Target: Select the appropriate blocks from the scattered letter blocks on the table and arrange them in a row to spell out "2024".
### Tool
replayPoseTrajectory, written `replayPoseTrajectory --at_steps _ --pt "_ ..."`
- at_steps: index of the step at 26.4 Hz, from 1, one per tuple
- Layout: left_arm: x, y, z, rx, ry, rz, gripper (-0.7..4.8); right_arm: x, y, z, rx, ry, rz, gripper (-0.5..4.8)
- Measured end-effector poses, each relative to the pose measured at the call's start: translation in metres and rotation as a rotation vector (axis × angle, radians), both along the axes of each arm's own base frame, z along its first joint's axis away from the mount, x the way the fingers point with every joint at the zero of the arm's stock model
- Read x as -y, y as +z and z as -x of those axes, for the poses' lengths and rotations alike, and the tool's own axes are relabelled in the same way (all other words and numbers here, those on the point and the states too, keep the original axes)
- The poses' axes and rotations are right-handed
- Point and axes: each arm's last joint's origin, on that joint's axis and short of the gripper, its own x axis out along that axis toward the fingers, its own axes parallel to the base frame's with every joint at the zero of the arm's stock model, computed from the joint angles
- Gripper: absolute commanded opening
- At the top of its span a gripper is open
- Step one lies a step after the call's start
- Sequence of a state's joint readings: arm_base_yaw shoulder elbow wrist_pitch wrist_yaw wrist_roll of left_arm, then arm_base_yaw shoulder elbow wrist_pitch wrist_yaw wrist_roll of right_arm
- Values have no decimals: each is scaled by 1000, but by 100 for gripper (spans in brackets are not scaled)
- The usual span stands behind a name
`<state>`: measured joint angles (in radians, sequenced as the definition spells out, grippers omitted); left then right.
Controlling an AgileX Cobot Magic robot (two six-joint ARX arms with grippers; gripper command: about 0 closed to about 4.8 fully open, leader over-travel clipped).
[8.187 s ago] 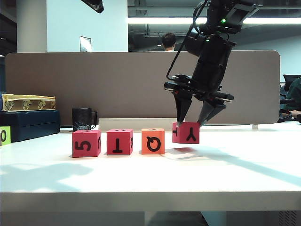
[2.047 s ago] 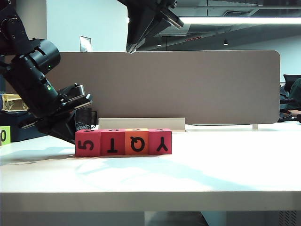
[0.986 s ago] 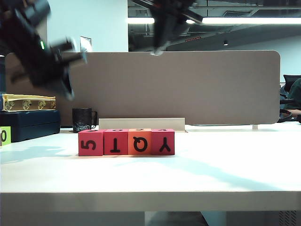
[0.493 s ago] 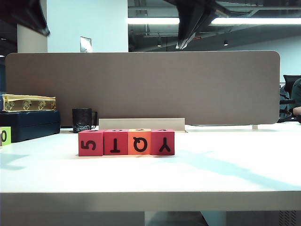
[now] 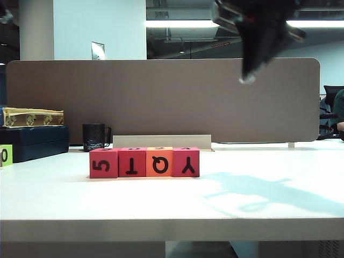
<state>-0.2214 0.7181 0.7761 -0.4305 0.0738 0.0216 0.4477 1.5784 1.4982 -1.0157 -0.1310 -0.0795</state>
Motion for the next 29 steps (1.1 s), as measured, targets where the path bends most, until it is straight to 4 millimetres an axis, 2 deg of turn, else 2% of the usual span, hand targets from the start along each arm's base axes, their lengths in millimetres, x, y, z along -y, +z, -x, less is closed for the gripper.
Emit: replayPoseTrajectory --at_steps 7,9,12,29 --pt "-8 -31 41 47 33 113 -6 11 -37 27 -25 -11 -78 -1" --pt "-13 -46 62 64 43 151 -6 17 -58 40 -28 -22 -118 -1" --pt "-16 -52 74 95 42 166 -6 18 -76 44 -26 -27 -126 -1" --pt "-15 -55 76 54 0 171 -5 19 -81 46 -49 -31 -112 -1"
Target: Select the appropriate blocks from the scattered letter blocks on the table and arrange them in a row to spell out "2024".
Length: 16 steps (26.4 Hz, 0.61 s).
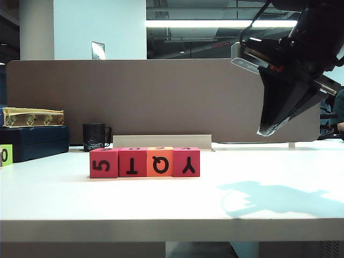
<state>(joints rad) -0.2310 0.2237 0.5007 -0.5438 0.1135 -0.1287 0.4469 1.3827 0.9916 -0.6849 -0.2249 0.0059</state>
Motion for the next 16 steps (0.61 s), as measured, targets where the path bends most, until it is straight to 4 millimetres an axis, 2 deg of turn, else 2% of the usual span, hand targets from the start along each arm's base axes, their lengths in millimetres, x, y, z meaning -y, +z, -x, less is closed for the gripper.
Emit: replayPoseTrajectory --at_steps 4,7,10,16 --pt "0 0 0 12 -10 -43 -5 0 0 0 0 0 0 -1" --pt "-3 -5 -2 79 40 -148 -5 0 0 0 0 -1 0 -1" --pt "-12 -31 -12 176 173 -143 -5 0 0 0 0 -1 0 -1" --pt "-22 -76 -20 223 298 -82 -5 0 0 0 0 -1 1 -1"
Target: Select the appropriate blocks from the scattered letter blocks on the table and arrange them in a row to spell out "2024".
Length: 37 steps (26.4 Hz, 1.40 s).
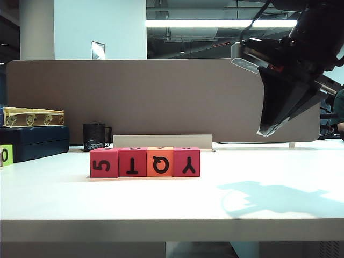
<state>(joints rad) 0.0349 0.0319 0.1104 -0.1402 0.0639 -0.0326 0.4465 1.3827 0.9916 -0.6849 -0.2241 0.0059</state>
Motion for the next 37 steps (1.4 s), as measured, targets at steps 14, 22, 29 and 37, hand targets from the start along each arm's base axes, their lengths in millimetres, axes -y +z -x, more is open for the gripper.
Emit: replayPoseTrajectory --at_steps 14,22,29,37 --pt "0 -35 -4 -89 -2 8 -5 0 0 0 0 0 0 -1" --pt "4 -36 -4 -100 -49 -75 -5 0 0 0 0 0 0 -1" --pt "4 -36 -4 -101 -49 -59 -5 0 0 0 0 0 -1 -1" --pt "4 -36 -4 -101 -49 -59 -5 0 0 0 0 1 0 -1"
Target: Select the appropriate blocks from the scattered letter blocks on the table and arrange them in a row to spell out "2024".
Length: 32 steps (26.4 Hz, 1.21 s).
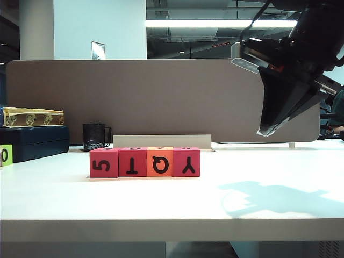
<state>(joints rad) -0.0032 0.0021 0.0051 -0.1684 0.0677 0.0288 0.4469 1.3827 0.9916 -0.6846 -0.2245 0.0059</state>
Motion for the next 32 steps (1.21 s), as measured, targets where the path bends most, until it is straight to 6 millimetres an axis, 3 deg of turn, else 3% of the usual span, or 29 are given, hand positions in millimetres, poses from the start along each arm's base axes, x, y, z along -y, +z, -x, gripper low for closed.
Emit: replayPoseTrajectory --at_steps 7,13,18,22,27,29,31,32 --pt "0 0 0 0 0 0 -5 2 4 2 30 16 9 -1" --pt "0 0 0 0 0 0 -5 20 55 28 442 16 47 -1" --pt "0 0 0 0 0 0 -5 50 69 40 687 -162 -43 -1" --pt "0 0 0 0 0 0 -5 85 78 68 824 -317 -52 -1" --pt "0 0 0 0 0 0 -5 107 45 102 856 -422 -14 -1" --pt "0 0 0 0 0 0 -5 114 20 118 885 -463 -3 -1" --pt "0 0 0 0 0 0 -5 116 -14 115 807 -488 23 -1" --pt "0 0 0 0 0 1 -5 117 -33 122 811 -503 9 -1"
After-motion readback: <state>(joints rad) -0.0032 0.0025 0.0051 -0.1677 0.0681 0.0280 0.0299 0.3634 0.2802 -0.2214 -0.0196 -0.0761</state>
